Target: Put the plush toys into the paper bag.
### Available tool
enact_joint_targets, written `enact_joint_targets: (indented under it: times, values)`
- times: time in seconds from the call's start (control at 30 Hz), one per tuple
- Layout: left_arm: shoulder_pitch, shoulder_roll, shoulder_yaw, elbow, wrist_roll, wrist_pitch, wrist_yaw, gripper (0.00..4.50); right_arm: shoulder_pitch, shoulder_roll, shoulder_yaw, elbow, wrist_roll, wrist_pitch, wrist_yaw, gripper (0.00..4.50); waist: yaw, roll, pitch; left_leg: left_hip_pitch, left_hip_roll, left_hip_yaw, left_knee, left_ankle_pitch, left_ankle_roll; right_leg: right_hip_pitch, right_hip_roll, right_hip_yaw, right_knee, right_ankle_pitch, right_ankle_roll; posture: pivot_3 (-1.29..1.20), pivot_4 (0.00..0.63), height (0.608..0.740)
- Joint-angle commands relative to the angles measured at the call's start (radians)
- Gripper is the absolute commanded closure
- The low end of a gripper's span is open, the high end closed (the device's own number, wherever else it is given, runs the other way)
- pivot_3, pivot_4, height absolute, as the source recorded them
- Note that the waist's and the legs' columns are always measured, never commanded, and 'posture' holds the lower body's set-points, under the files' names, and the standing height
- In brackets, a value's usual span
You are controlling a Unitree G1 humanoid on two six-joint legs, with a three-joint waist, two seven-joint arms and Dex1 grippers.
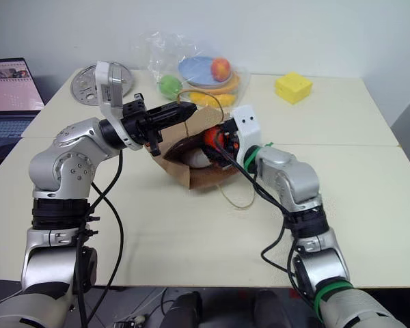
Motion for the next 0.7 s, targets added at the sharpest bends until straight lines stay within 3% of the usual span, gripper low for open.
enact_joint_targets:
  times: [0.03,0.2,0.3,0.43,0.7]
  values:
    - [-0.01,0.003,0.013,-0.031,-0.01,-0.011,0.0,4.5,0.023,-0.028,-0.034,-0.143,0.045,0.07,0.005,0.01,0.0,0.0,0.0,0.0,0.0,0.0,0.0,0.0,0.0,0.0,0.0,0.0,0.0,0.0,0.0,0.0,0.15,0.74]
    - [-0.005,0.001,0.015,-0.029,-0.009,-0.014,0.001,4.5,0.219,-0.177,-0.131,-0.403,0.117,0.253,0.018,0.01,0.01,0.0,0.0,0.0,0.0,-0.001,0.0,0.0,0.0,0.001,0.0,-0.001,-0.001,0.0,0.0,0.0,0.15,0.74]
    - [-0.008,0.0,0.014,-0.018,-0.002,-0.023,0.0,4.5,0.359,-0.248,-0.126,-0.437,0.103,0.248,0.019,0.01,0.018,0.0,0.0,-0.002,0.0,-0.001,0.0,0.0,0.0,0.0,-0.001,-0.001,-0.003,0.0,0.0,0.0,0.15,0.74]
    - [-0.01,0.001,0.016,-0.018,-0.004,-0.021,-0.002,4.5,0.432,-0.238,-0.127,-0.402,0.094,0.208,0.008,0.01,0.0,0.0,0.0,-0.001,0.0,0.0,0.0,0.0,0.0,0.0,0.0,0.0,-0.001,0.0,0.0,0.0,0.15,0.74]
    - [-0.011,0.008,0.017,-0.023,-0.003,-0.018,0.0,4.5,0.404,-0.06,-0.175,-0.326,0.137,0.249,-0.06,0.01,-0.005,0.0,0.0,0.0,0.0,0.0,0.0,0.0,0.001,0.001,0.0,0.001,0.0,0.0,0.0,0.0,0.15,0.74]
